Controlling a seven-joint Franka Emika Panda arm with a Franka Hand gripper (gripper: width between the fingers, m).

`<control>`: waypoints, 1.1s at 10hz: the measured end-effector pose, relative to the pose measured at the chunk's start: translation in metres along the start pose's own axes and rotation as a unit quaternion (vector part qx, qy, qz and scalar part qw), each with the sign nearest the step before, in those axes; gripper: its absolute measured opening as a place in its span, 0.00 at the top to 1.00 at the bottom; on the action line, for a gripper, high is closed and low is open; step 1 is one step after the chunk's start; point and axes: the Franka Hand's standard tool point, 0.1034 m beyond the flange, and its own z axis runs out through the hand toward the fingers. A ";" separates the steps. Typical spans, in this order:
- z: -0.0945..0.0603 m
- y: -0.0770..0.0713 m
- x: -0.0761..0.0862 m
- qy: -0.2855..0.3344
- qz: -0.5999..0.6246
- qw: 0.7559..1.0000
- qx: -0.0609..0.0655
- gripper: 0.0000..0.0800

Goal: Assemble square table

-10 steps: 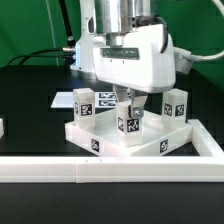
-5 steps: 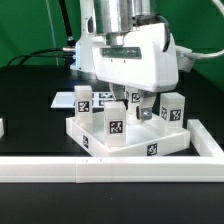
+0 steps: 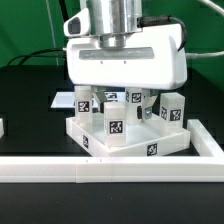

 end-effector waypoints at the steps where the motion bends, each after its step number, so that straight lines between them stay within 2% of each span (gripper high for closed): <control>1: 0.001 0.004 0.000 -0.001 -0.046 0.999 -0.002 0.19; 4: 0.001 0.004 0.002 -0.001 -0.155 0.988 -0.007 0.19; 8: -0.010 -0.004 0.018 -0.003 -0.361 0.932 -0.032 0.19; 11: -0.009 0.001 0.022 -0.003 -0.439 0.898 -0.034 0.19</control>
Offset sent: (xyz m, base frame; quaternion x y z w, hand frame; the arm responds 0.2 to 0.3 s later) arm 0.0062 -0.0014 0.0051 -0.0289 -0.0033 -0.1828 0.9827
